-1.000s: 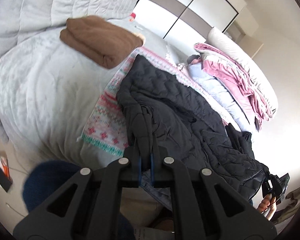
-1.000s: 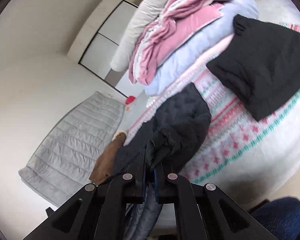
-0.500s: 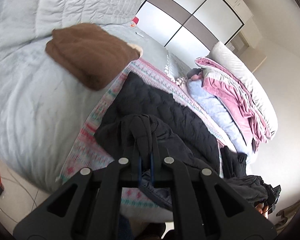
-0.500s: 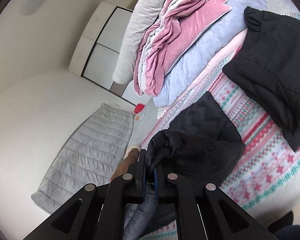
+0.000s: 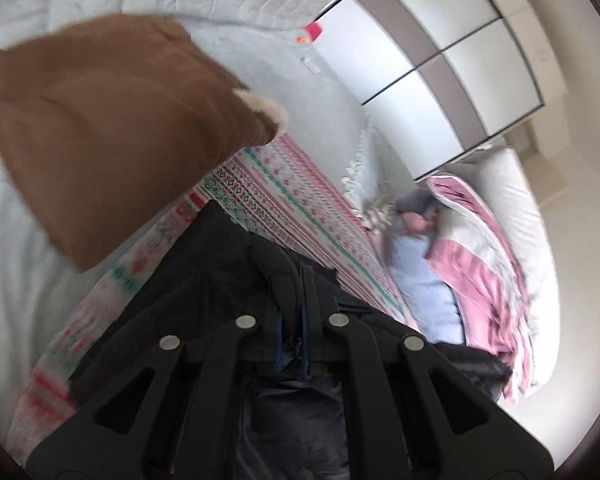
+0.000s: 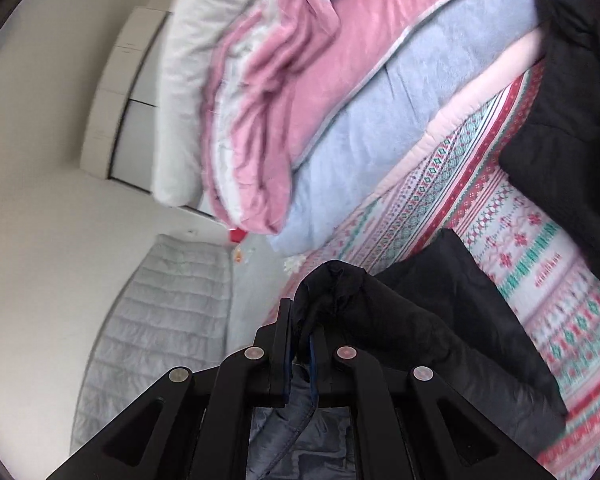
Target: Fold large clothes
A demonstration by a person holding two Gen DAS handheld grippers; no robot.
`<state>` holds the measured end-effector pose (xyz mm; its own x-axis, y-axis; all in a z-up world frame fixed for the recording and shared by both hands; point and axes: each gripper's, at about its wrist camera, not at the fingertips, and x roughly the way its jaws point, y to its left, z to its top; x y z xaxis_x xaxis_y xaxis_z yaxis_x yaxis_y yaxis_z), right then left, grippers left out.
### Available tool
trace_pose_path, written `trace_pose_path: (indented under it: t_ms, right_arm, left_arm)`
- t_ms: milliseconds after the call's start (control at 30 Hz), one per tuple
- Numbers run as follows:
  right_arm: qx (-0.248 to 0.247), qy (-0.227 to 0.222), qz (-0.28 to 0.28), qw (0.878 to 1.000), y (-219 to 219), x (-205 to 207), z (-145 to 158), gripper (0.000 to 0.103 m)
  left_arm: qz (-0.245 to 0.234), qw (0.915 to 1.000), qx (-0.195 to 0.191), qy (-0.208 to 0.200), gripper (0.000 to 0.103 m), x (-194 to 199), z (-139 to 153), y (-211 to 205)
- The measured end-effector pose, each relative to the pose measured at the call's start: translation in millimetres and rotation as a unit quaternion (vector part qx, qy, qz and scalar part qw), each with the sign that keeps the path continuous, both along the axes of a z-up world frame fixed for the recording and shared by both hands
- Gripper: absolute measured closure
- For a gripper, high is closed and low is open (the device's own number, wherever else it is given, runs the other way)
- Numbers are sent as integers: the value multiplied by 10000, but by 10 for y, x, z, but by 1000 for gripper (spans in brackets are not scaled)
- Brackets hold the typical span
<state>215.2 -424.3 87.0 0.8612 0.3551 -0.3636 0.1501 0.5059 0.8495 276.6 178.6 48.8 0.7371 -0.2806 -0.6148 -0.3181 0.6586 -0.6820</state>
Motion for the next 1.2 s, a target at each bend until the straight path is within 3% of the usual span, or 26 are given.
trace_pose_path:
  t_ms: [100,167,300,333,433,500,600,700,833,967,1067,1100,1133,1167,1200]
  right_arm:
    - [114,586,1,9982,-60,536,-409,96]
    - [231,908,-55,9956,-97,812,-759,95]
    - [415,1424,-278,9886,-229,1074,-1192,93]
    - [410,1444,-272,9883,-260,1110,-1215,93]
    - [288,1407,-300,9892,-359,1143,-1182,85]
    - [144,1355,-509,9894,-449,1053,-1119,68]
    - [-284,1475,-969,9839,-578,896,-1028,46]
    - [-621,1578,-992,9805,-632,815,-978,46]
    - [-1218,1580,-614,9780,-579,917,-849,44]
    - [-2249,1453,-115,9634,-334,1107,-758,41]
    - [-2536,1350,312,9573,-155,1222,-831,41]
    - [-2624,1316,508,9546,-79,1266,-880,45]
    - [-2725,1313,630,9511,-14,1289,-916,53]
    - [-2997,1367,737,9413,71,1324,-953,85]
    - [-3197,1438,743,9336,120,1343,-951,96]
  left_arm:
    - [-46,9989,156,430,93,411,-411,-18]
    - [-30,9977,45,680,91,580,-704,39]
    - [-23,9977,-150,668,87,726,-907,131]
    - [-44,9982,-106,596,86,718,-870,122]
    - [-39,9996,101,259,68,688,-671,107]
    - [144,9997,206,29,44,609,-533,180]
    - [505,9983,130,-256,41,459,-406,337]
    - [557,9981,175,-186,41,419,-413,395]
    - [190,9985,375,360,41,592,-633,252]
    - [-163,9952,623,740,40,737,-831,60]
    - [-372,9898,1035,906,41,821,-933,-76]
    - [-463,9861,1243,1002,56,853,-963,-117]
    - [-485,9812,1497,1119,67,866,-986,-143]
    - [-482,9759,1740,1229,83,888,-1010,-167]
    - [-470,9752,1788,1221,92,899,-1008,-170]
